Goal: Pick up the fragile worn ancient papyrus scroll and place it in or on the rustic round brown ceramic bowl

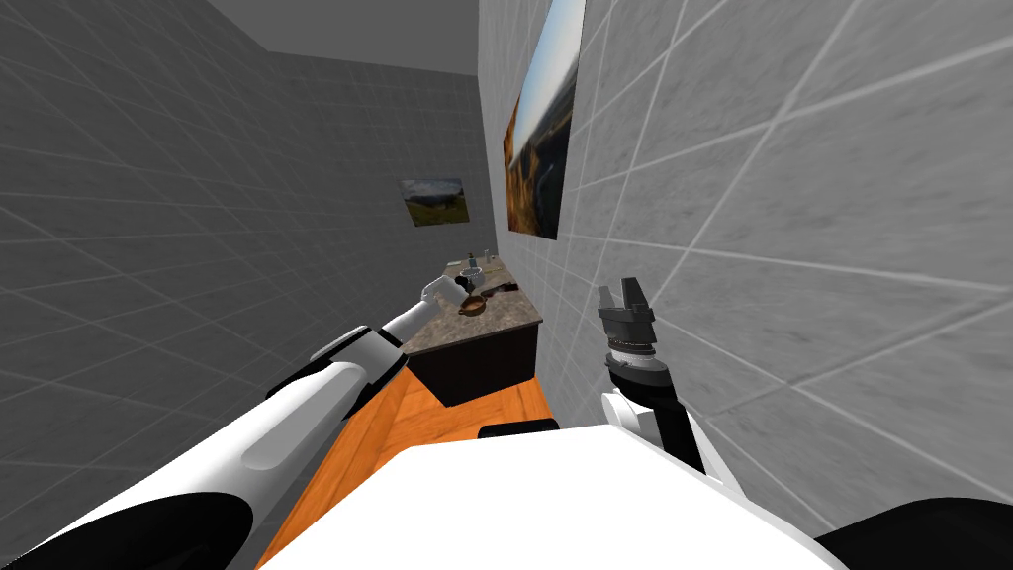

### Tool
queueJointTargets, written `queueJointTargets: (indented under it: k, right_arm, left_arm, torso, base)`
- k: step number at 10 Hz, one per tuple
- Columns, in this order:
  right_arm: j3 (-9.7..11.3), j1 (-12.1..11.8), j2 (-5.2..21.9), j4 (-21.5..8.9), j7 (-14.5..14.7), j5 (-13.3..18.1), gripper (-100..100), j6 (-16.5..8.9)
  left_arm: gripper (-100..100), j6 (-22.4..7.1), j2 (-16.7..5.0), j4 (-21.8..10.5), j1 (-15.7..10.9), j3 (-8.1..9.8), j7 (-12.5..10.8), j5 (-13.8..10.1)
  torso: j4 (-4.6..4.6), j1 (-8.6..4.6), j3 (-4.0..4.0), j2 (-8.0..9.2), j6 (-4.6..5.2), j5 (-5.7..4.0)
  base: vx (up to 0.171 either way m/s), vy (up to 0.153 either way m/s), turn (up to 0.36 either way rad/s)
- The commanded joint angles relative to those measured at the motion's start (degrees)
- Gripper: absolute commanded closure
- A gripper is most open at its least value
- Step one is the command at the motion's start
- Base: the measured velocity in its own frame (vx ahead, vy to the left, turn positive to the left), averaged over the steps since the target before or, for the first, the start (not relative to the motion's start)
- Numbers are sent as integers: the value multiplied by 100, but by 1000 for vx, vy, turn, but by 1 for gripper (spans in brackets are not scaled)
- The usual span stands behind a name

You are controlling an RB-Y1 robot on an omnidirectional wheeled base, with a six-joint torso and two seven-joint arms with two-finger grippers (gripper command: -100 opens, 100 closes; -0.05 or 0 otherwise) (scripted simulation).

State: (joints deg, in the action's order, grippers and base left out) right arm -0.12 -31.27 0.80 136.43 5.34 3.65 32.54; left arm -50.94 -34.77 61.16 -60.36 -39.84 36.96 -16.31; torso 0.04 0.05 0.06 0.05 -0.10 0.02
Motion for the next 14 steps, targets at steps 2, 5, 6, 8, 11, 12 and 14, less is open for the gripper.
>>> queueJointTargets:
  k: [2,5,6,8,11,12,14]
  right_arm:
    - [0,0,0,0,0,0,0,0]
    - [0,0,0,0,0,0,0,0]
    - [0,0,0,0,0,0,0,0]
    - [0,0,0,0,0,0,0,0]
    - [0,0,0,0,0,0,0,0]
    - [0,0,0,0,0,0,0,0]
    - [0,0,0,0,0,0,0,0]
  left_arm:
    - [0,0,0,0,0,0,0,0]
    - [-100,-338,-114,187,-270,-27,85,-260]
    - [-100,-473,-160,262,-377,-37,119,-364]
    - [-100,-675,-229,375,-539,-53,170,-520]
    - [0,-612,-207,312,-520,-47,178,-496]
    - [0,-612,-207,312,-520,-47,178,-496]
    - [0,-612,-207,312,-520,-47,178,-496]
  torso:
    - [0,0,0,0,0,0]
    - [0,4,-1,-2,0,0]
    - [0,4,-1,-2,0,1]
    - [0,4,-1,-3,0,1]
    - [-1,1,-1,-1,0,1]
    - [-1,1,0,0,0,0]
    - [0,0,0,0,0,0]
  base:
    - [0,0,0]
    - [9,11,9]
    - [9,12,8]
    - [12,13,11]
    - [2,2,0]
    - [0,0,0]
    - [0,0,0]
